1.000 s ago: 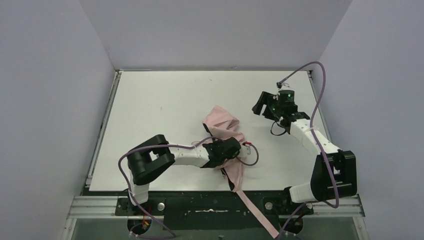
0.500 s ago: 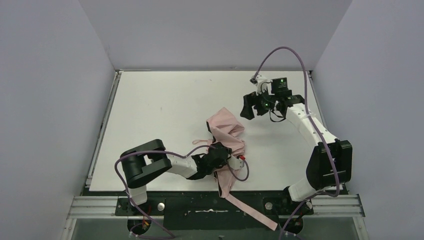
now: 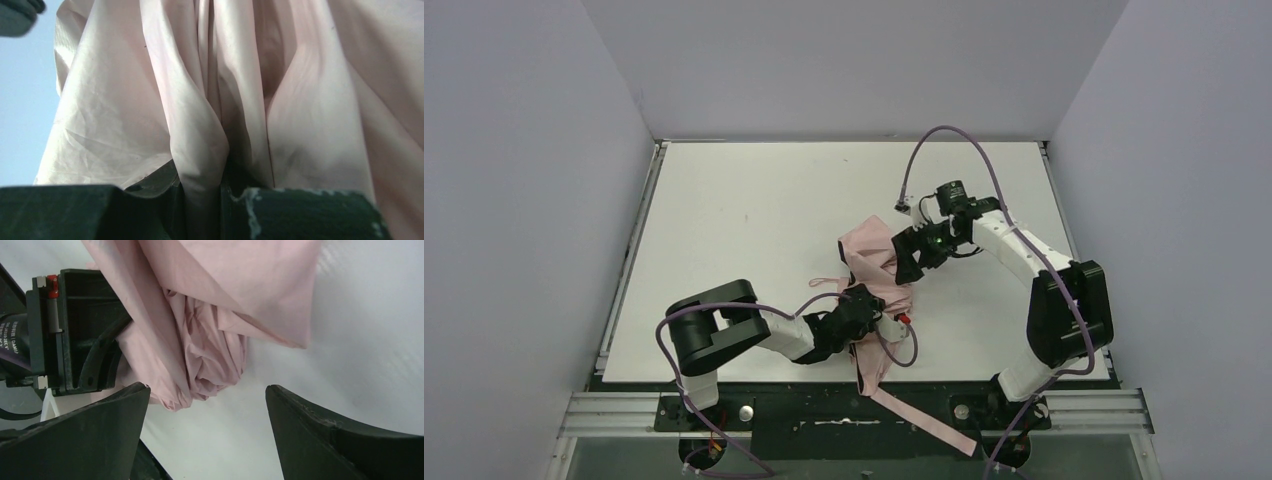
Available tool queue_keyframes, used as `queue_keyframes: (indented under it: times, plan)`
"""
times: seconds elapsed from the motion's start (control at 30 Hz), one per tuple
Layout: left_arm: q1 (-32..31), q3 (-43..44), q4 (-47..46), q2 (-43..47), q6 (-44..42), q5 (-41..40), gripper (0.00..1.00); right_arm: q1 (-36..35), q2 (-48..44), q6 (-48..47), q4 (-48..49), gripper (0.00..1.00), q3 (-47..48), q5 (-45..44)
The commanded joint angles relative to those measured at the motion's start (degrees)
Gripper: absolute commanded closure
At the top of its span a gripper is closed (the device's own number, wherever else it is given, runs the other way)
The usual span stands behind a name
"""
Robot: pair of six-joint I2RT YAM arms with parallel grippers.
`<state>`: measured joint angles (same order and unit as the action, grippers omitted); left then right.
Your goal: Put away the umbrella
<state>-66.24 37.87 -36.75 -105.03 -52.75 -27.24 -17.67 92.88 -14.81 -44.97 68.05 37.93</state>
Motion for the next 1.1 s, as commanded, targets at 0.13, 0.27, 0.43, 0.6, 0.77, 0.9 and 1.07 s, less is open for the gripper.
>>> queue_keyframes:
  times: [0.13,0.27,0.43,0.6,0.77,0.9,1.07]
  plan:
    - [-0.01,-0.06,-1.92,-0.45,0.54,1.05,1.0,-3.05,0.54,1.32,1.88,0.1,-1.19,3.53]
    - [-0.11,-0.12,-2.26,-0.18,0.89,1.12,1.0,-4.86,3.53,0.75,3.38,0.1,-1.11,3.75]
    - [-0.37,-0.15,-2.53,0.19,1.57,1.4,1.0,-6.16,8.4,-0.19,2.83,0.11,0.49,3.23]
    - [-0.43,0.18,-2.38,0.17,2.0,1.37,1.0,-9.08,11.82,-0.75,2.17,0.12,1.72,3.25]
    - [-0.38,1.15,-1.14,0.82,3.39,0.71,1.0,-10.09,15.01,-0.86,0.95,0.23,2.71,2.09]
    - [0.23,2.04,0.63,3.34,6.53,-0.01,0.85,-9.73,15.56,-1.01,0.35,0.5,2.75,0.01]
    - [2.0,2.98,3.8,8.21,11.73,-0.34,0.67,-8.92,14.61,-1.42,1.3,0.69,2.41,-1.18]
